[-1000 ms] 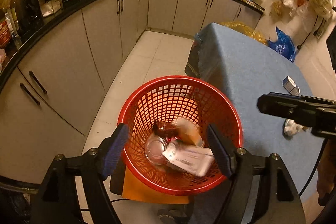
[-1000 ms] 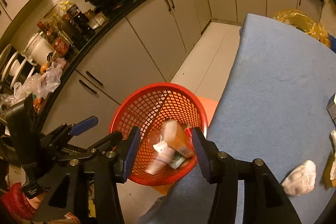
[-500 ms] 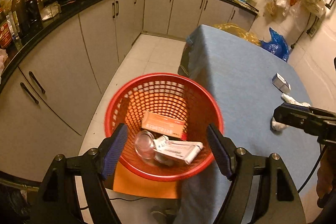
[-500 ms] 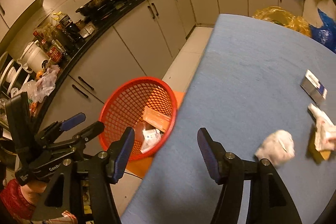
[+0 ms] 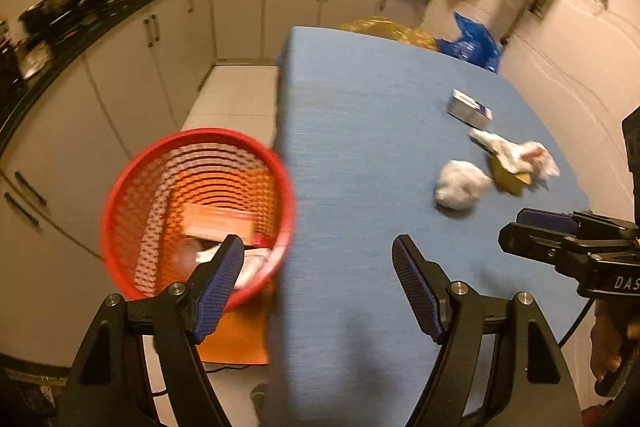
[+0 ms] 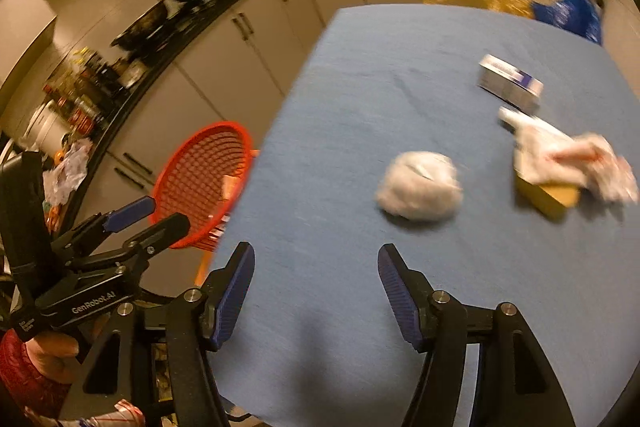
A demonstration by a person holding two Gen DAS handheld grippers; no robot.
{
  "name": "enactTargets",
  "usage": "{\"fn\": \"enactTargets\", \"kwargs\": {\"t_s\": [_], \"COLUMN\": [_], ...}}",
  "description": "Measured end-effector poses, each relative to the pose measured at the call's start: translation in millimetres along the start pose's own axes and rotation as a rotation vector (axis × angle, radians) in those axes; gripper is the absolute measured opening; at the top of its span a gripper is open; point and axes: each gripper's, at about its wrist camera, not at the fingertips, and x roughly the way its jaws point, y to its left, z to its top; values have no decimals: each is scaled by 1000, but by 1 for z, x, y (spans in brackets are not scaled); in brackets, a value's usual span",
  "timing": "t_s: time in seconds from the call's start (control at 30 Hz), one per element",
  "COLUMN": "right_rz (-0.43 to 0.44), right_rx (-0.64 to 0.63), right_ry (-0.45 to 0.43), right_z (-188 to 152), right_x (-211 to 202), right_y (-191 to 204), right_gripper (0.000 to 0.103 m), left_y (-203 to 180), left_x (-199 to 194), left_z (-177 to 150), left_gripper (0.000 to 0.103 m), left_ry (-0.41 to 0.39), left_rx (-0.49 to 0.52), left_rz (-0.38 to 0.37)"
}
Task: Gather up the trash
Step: 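Move both open tools back over the table toward the remaining trash, then grasp the white cloth ball with the left tool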
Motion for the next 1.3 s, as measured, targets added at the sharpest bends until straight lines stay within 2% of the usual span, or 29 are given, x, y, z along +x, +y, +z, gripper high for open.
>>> {"fn": "enactTargets", "kwargs": {"t_s": [0.33, 0.53, 0.8, 0.97, 1.03, 1.07, 1.2, 1.27, 1.3], "right_rz": [-62, -89, -124, -129, -125, -117, -73, -57, -53], "right_rx": [124, 171, 229, 240, 241, 240, 232, 228, 226], "right_ry": [-16, -39, -48, -65, -72, -75, -78, -80, -78], "right_z": [-19, -24, -27, -15, -6, -1, 23, 39, 46], "right_x": [-37, -58, -80, -89, -90, -89, -80, -73, -68], "right_y": [-80, -117, -166, -189, -197, -200, -209, -215, -217], "right_gripper": [68, 68, 68, 68, 68, 68, 68, 62, 54], "left_y": [-77, -116, -147, -155, -156, -156, -155, -153, -151], "left_x": [25, 56, 110, 132, 137, 140, 135, 128, 123], "left_z": [11, 28, 45, 51, 52, 52, 46, 41, 37], "left_gripper": [77, 80, 80, 80, 63, 42, 34, 34, 34], "left_ry": [41, 77, 125, 109, 111, 124, 112, 112, 112], "left_rx": [101, 155, 177, 186, 185, 179, 174, 170, 158], "left_rz": [-77, -96, -47, -25, -13, -25, -27, -26, -33]}}
